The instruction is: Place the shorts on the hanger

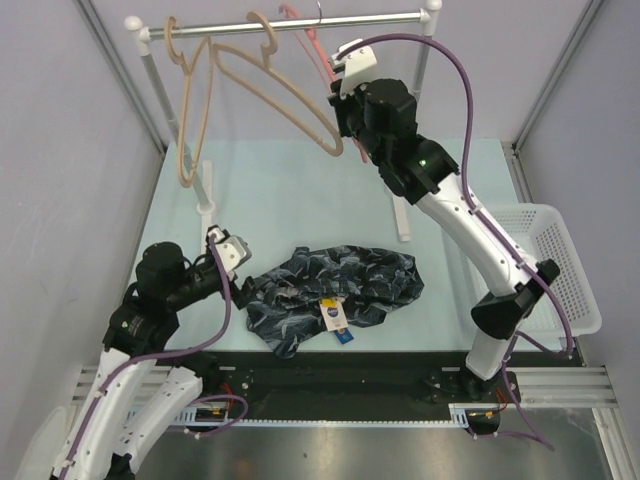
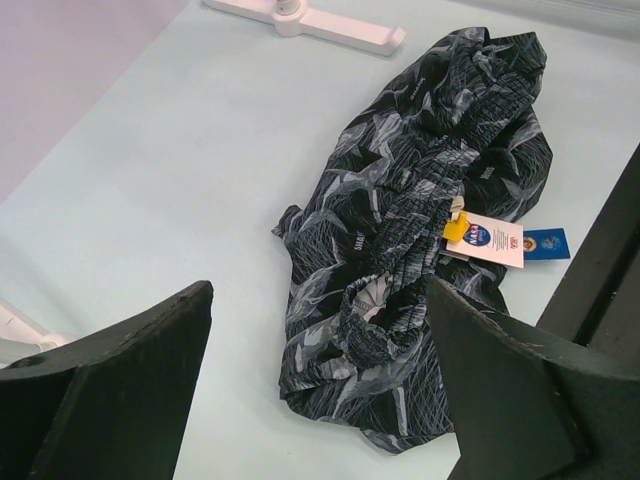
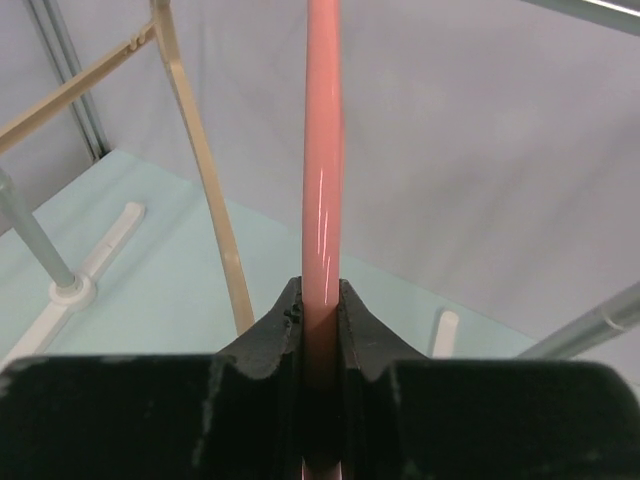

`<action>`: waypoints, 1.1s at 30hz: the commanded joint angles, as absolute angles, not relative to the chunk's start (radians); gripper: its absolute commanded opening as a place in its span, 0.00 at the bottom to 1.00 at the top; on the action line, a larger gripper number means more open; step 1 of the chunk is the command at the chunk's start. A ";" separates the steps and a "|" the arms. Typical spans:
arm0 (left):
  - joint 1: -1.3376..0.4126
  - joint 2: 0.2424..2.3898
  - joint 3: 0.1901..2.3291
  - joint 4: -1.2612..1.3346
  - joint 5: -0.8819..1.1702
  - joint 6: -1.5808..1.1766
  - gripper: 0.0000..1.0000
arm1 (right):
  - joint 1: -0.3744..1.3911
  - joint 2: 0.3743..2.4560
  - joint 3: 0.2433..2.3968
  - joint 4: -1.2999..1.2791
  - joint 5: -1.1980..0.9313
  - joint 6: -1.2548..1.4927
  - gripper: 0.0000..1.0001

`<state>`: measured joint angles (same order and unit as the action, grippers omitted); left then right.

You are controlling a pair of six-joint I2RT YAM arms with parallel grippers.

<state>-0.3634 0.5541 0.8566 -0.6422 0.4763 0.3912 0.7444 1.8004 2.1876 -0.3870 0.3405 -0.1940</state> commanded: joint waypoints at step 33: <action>-0.356 0.540 0.683 -0.568 0.699 0.488 1.00 | 0.661 0.876 1.407 -1.107 -0.171 -0.443 0.00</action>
<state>-0.3630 0.5694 0.6998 -0.5964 0.6186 0.4377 0.6506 0.9657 1.4193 -0.9863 0.0883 -0.3161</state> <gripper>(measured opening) 0.996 0.153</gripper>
